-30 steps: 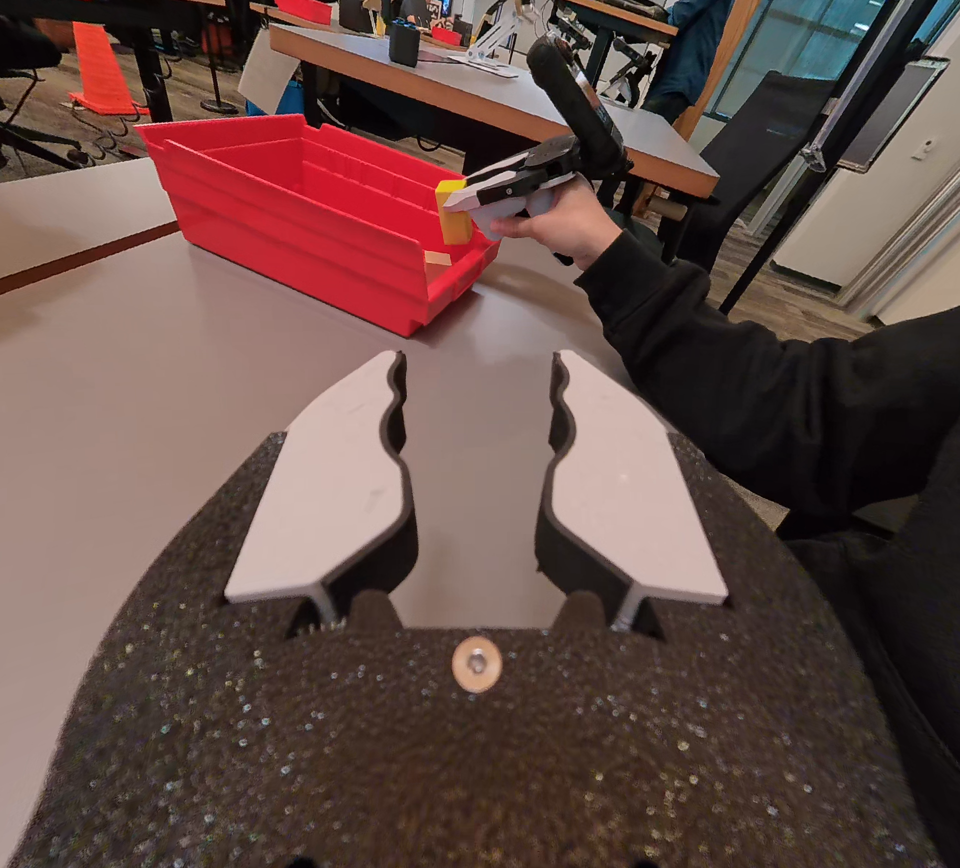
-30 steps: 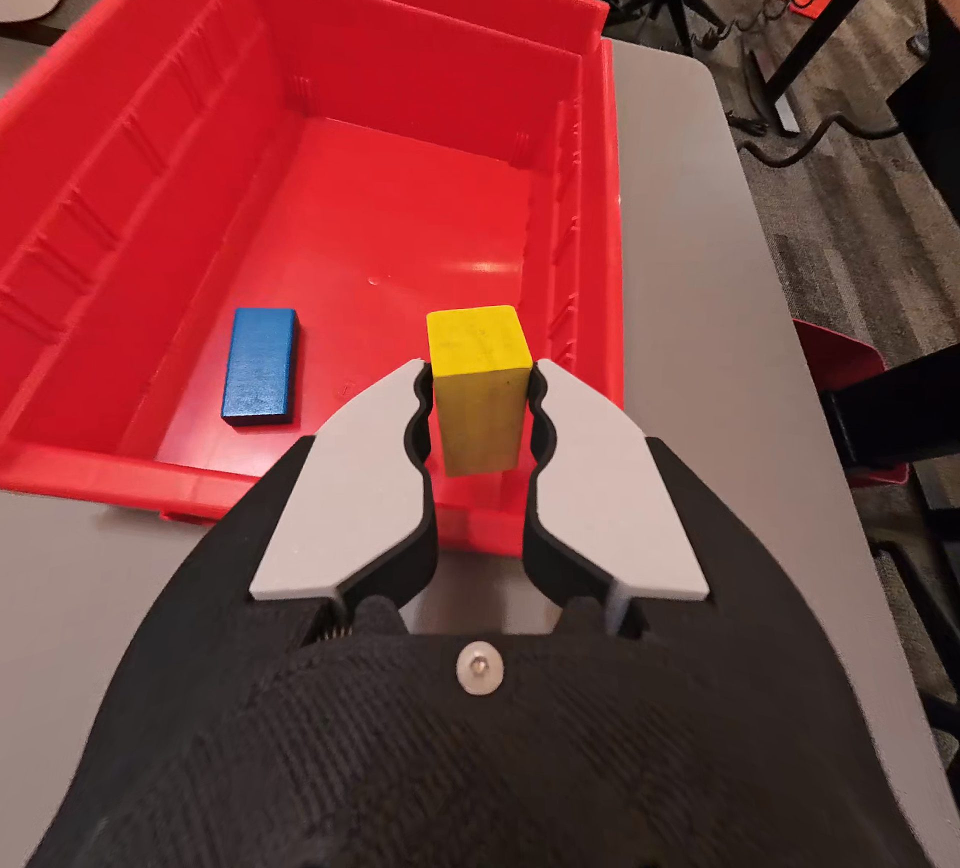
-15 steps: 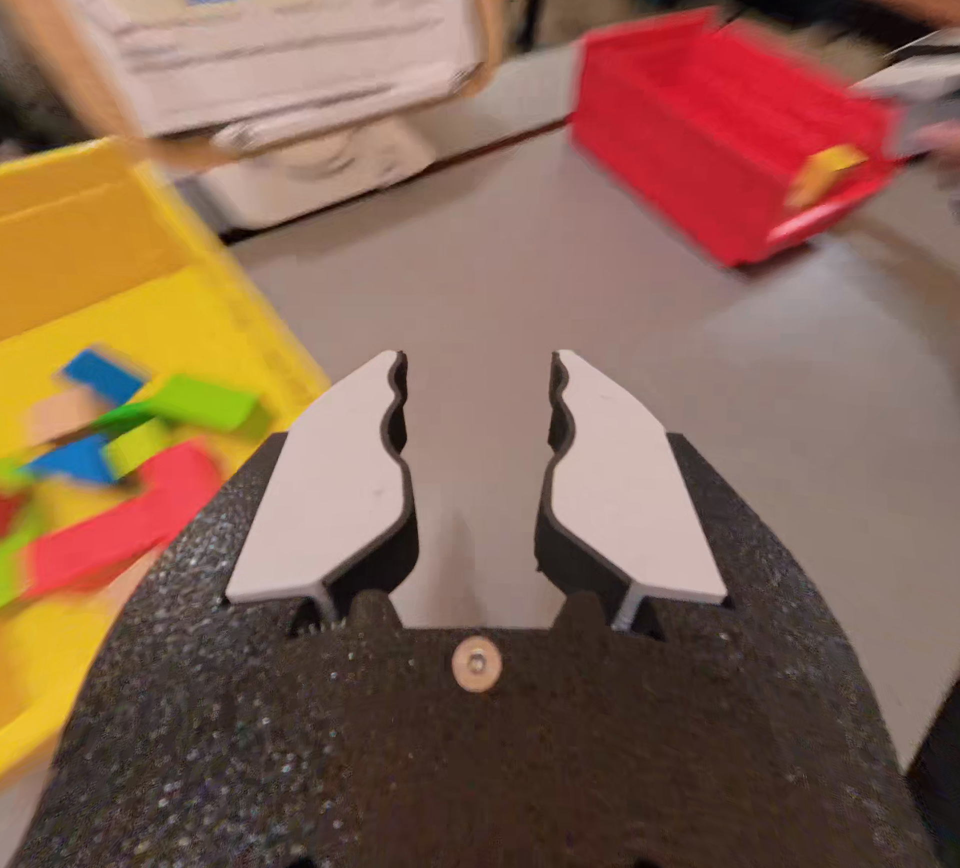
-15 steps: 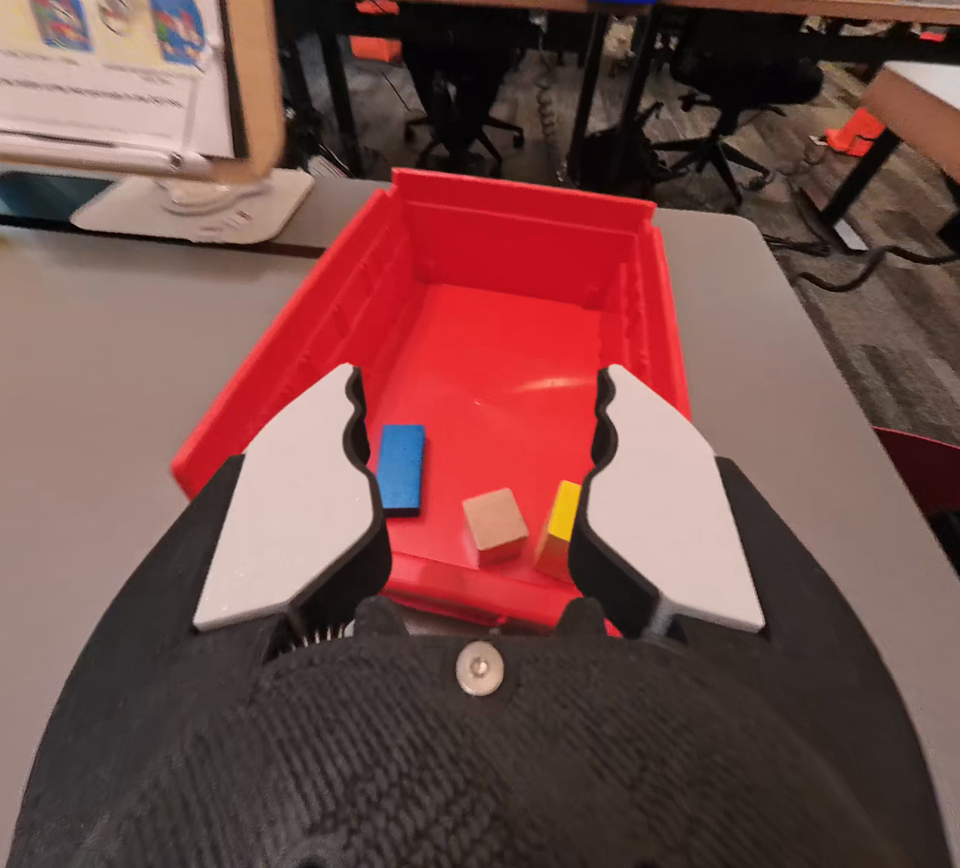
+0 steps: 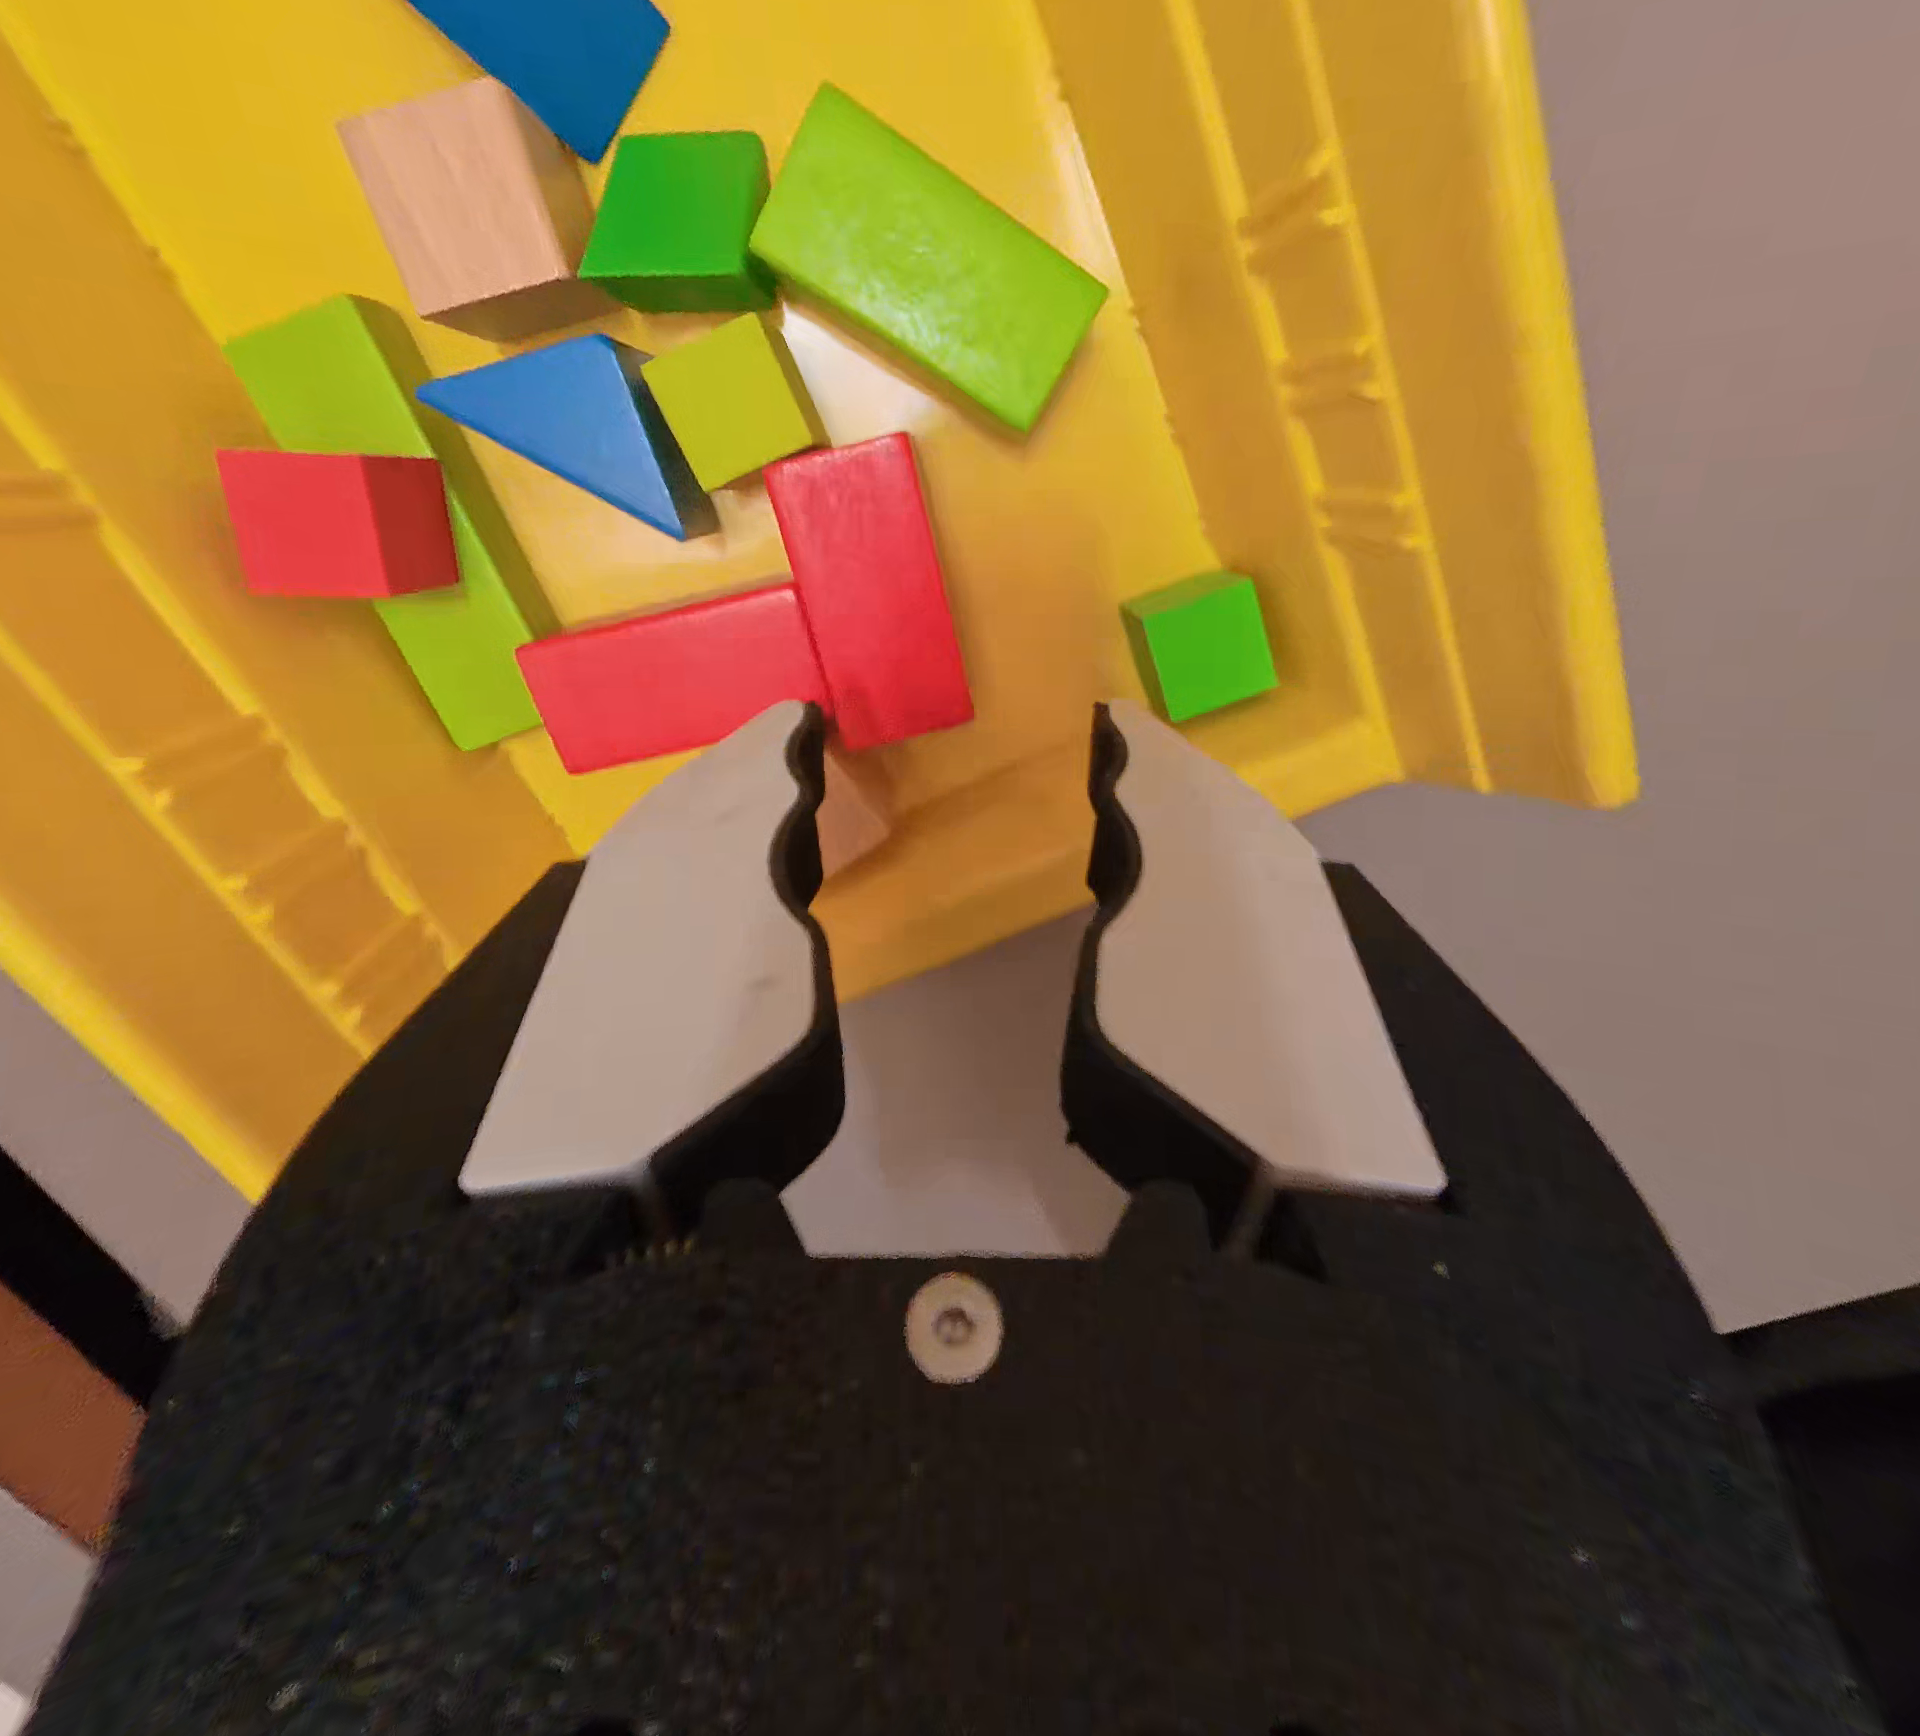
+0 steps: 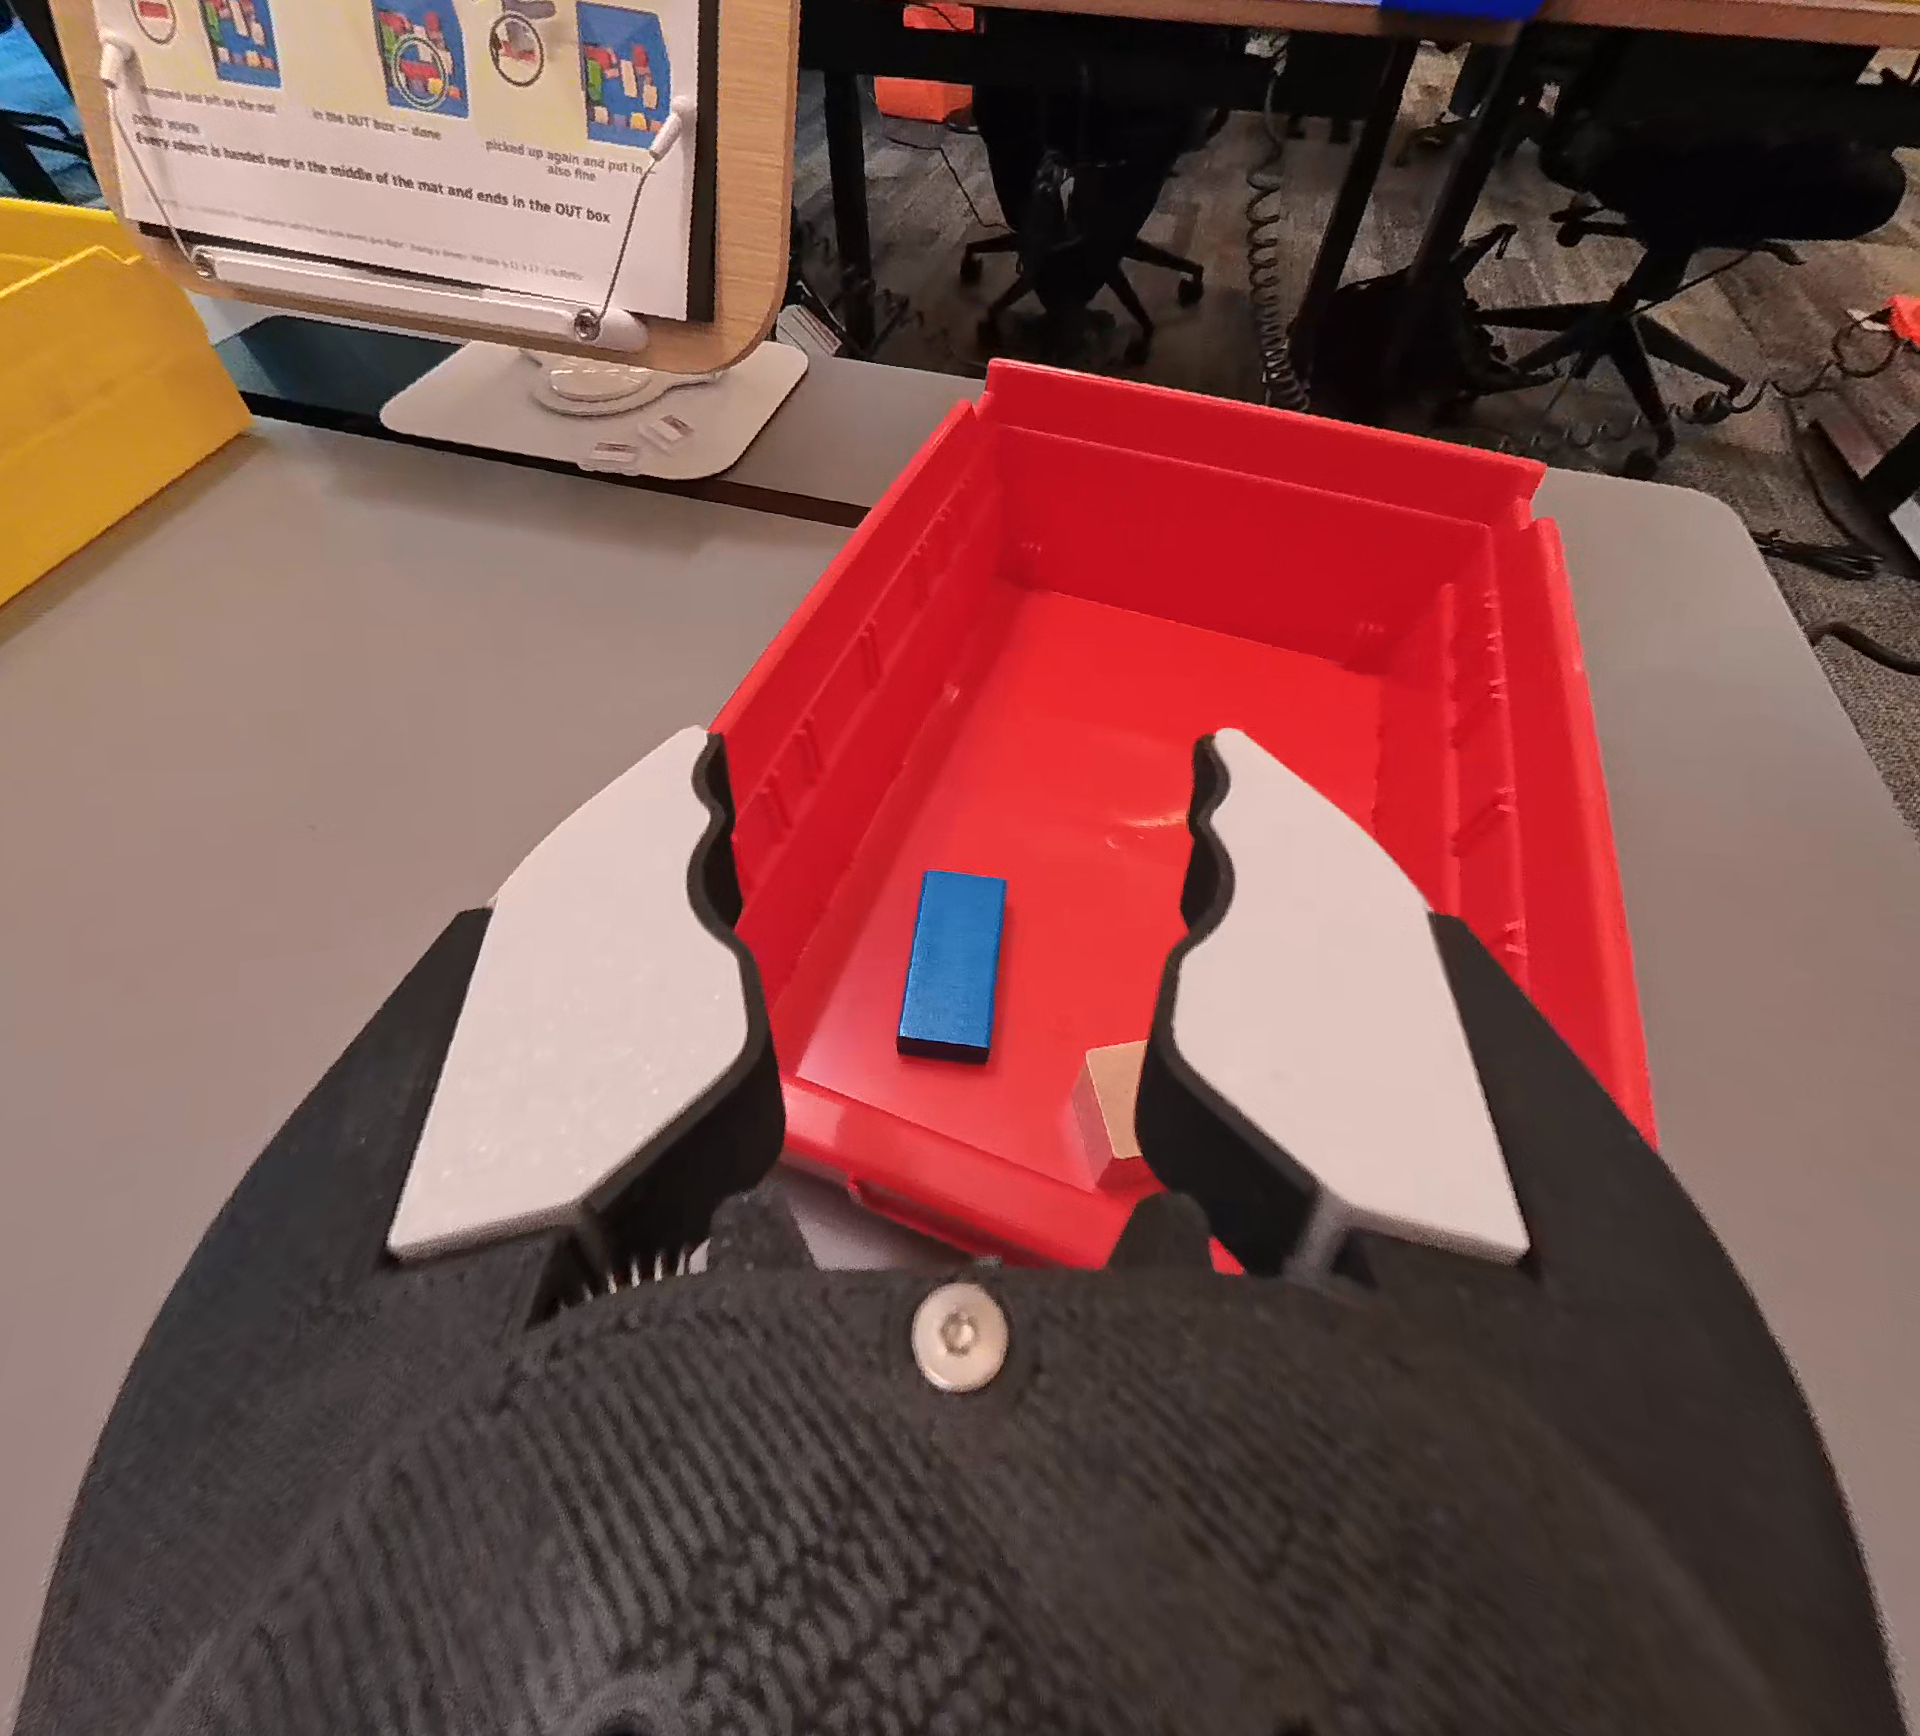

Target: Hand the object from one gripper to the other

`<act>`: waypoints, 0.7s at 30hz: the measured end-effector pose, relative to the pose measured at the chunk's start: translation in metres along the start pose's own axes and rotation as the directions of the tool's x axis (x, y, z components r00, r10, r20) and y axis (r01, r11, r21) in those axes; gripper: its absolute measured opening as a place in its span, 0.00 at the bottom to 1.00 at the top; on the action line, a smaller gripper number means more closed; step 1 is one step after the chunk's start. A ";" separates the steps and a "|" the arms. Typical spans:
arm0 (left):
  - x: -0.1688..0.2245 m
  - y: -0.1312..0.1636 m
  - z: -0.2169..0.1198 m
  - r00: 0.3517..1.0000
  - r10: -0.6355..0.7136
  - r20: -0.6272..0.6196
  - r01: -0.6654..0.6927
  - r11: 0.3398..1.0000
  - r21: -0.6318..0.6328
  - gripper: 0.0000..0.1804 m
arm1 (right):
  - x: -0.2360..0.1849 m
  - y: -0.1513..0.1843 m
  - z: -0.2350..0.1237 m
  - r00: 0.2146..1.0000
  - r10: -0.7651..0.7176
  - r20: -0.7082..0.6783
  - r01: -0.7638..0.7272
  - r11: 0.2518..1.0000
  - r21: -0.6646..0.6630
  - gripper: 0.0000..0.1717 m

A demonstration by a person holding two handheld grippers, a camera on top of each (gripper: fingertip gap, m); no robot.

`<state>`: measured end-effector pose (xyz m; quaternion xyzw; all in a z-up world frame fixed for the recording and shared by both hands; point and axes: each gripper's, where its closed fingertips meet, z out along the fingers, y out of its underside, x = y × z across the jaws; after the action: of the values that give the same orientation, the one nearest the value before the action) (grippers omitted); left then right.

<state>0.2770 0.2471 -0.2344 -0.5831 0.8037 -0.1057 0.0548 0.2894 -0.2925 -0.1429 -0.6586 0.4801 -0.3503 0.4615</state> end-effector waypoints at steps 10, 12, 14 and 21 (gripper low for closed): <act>-0.018 -0.012 0.038 0.997 0.040 0.071 -0.029 0.987 -0.156 0.26 | 0.002 0.004 0.002 1.000 0.024 0.019 -0.023 1.000 -0.013 0.49; -0.019 -0.012 0.045 0.996 0.046 0.073 -0.033 0.984 -0.176 0.26 | 0.002 0.004 0.003 0.999 0.025 0.021 -0.024 1.000 -0.011 0.49; -0.016 -0.011 0.053 0.997 0.055 0.050 -0.045 0.979 -0.197 0.27 | 0.000 0.005 0.005 0.999 0.024 0.027 -0.023 1.000 -0.017 0.49; -0.004 -0.008 0.059 0.999 0.011 -0.035 -0.016 0.988 -0.153 0.19 | -0.012 0.005 0.009 0.998 0.021 0.066 -0.020 1.000 -0.020 0.49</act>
<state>0.2981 0.2425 -0.2897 -0.5783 0.8141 -0.0531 -0.0030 0.2925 -0.2795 -0.1506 -0.6692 0.4748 -0.3190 0.4743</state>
